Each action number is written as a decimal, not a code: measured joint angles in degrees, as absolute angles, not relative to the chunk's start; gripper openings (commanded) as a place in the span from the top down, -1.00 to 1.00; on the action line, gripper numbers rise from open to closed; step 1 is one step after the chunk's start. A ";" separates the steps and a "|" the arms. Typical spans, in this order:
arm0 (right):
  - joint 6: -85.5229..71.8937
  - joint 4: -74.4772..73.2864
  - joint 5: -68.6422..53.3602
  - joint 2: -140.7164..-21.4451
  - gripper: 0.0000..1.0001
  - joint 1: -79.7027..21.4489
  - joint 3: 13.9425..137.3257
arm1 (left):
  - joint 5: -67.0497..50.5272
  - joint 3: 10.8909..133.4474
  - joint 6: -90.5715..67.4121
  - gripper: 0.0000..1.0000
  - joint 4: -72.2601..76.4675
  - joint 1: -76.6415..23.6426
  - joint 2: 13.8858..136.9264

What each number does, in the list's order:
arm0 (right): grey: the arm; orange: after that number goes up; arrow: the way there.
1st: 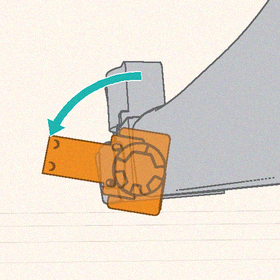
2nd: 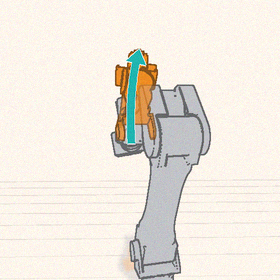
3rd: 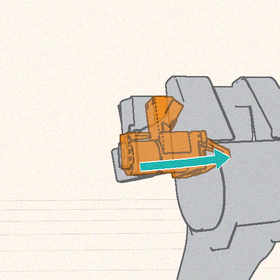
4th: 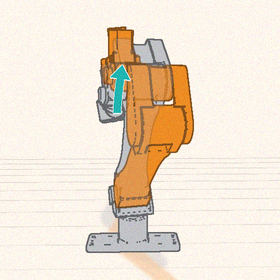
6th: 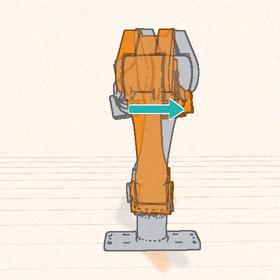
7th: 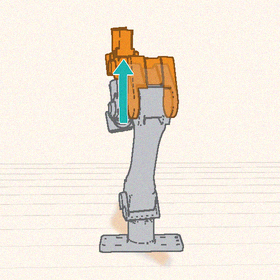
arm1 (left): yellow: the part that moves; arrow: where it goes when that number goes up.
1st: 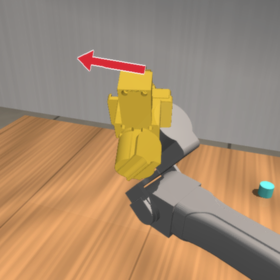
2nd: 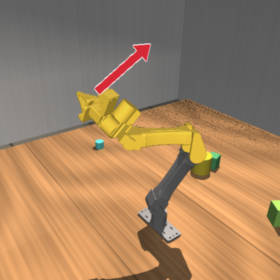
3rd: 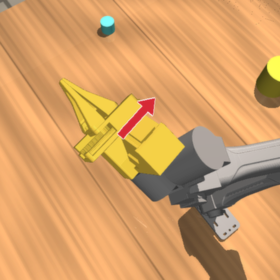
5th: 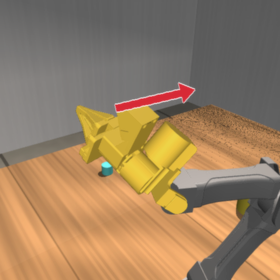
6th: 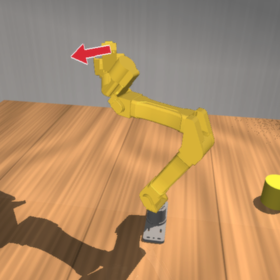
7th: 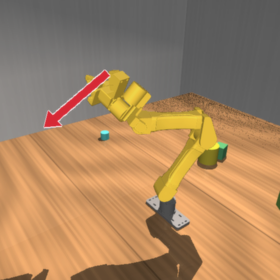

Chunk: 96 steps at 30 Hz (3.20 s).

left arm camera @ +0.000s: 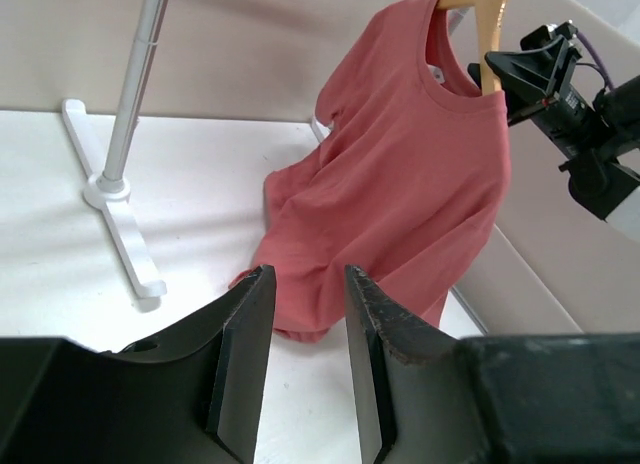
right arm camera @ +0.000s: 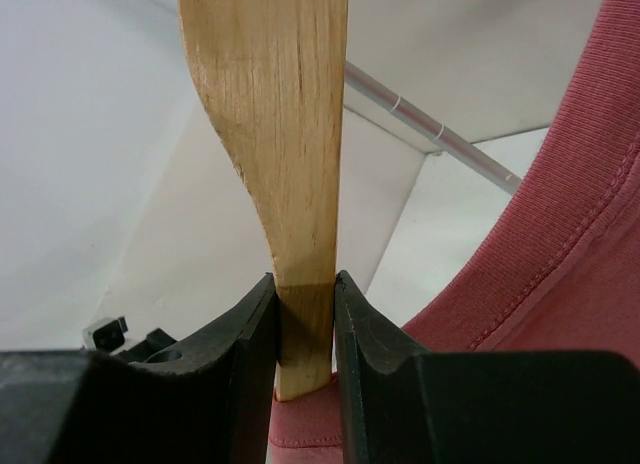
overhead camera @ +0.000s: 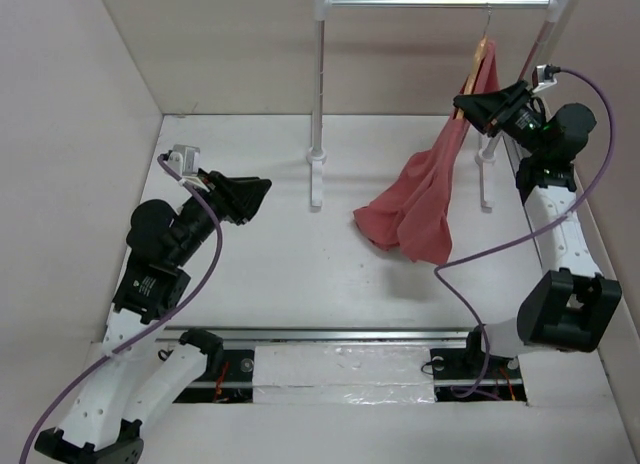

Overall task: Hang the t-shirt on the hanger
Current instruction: Place the hanger at the clothesline.

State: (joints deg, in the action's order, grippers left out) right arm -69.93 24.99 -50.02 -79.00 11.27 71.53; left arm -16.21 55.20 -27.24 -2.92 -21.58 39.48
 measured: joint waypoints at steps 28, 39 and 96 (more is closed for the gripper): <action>-86.04 43.68 -54.48 -98.65 1.00 19.62 84.05 | -14.81 52.84 -26.74 0.38 -2.37 -21.69 39.97; -85.03 42.19 -54.08 -102.96 1.00 20.29 86.54 | -13.85 51.75 -26.76 0.38 -1.72 -21.69 40.01; -61.21 27.24 -36.16 -97.67 -1.00 18.65 85.97 | -13.30 51.07 -27.07 -0.15 -0.01 -21.69 41.39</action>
